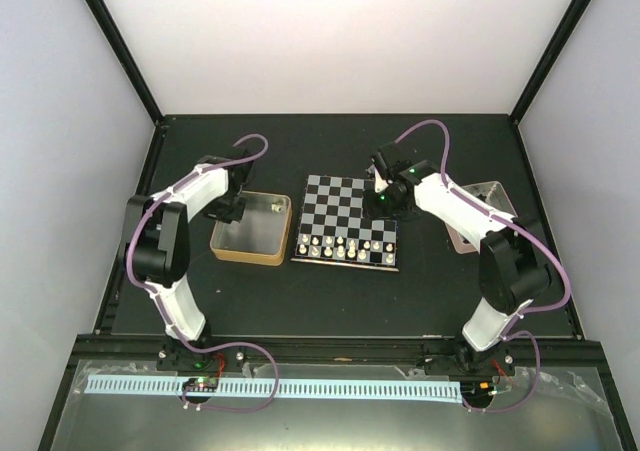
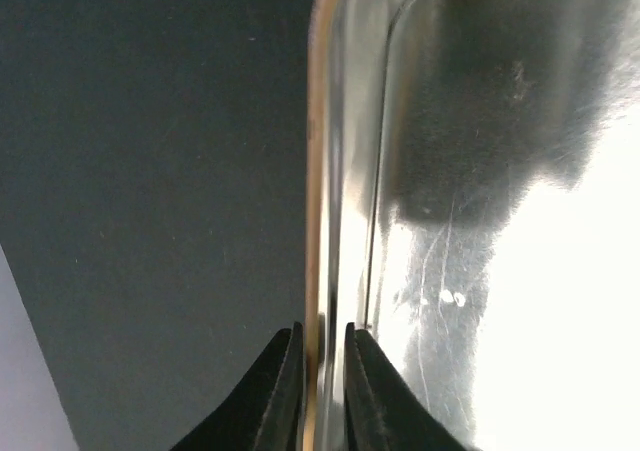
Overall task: Set up the chess pieces on the board
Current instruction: Adjust the storage box at the center of the board.
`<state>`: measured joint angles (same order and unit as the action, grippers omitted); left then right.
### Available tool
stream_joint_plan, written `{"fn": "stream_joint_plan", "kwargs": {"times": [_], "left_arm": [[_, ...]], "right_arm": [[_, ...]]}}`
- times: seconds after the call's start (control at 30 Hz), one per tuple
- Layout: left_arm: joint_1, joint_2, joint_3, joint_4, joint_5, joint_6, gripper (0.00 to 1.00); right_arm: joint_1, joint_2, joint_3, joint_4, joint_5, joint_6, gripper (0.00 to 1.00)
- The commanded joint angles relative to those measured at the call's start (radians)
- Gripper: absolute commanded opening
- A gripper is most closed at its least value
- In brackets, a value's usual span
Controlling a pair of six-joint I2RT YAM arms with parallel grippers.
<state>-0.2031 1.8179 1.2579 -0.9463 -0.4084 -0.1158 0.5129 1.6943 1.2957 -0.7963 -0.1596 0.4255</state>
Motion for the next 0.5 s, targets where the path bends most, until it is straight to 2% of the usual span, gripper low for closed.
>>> {"fn": "stream_joint_plan", "kwargs": {"times": [0.0, 0.13, 0.27, 0.37, 0.47], "left_arm": [[0.002, -0.090, 0.032, -0.034, 0.016, -0.098, 0.20], [-0.003, -0.161, 0.100, -0.041, 0.086, -0.172, 0.38], [-0.012, -0.250, 0.073, 0.026, 0.225, -0.322, 0.44], [-0.032, -0.310, -0.034, 0.169, 0.387, -0.428, 0.45], [-0.059, -0.305, -0.111, 0.291, 0.506, -0.515, 0.46]], "right_arm": [[0.001, -0.011, 0.004, 0.011, -0.007, 0.009, 0.36], [0.001, -0.019, 0.001, 0.016, -0.006, 0.014, 0.36], [0.001, -0.023, -0.007, 0.028, -0.004, 0.021, 0.36], [0.001, -0.024, -0.017, 0.038, -0.006, 0.026, 0.36], [0.000, -0.023, -0.025, 0.047, -0.007, 0.029, 0.36]]}}
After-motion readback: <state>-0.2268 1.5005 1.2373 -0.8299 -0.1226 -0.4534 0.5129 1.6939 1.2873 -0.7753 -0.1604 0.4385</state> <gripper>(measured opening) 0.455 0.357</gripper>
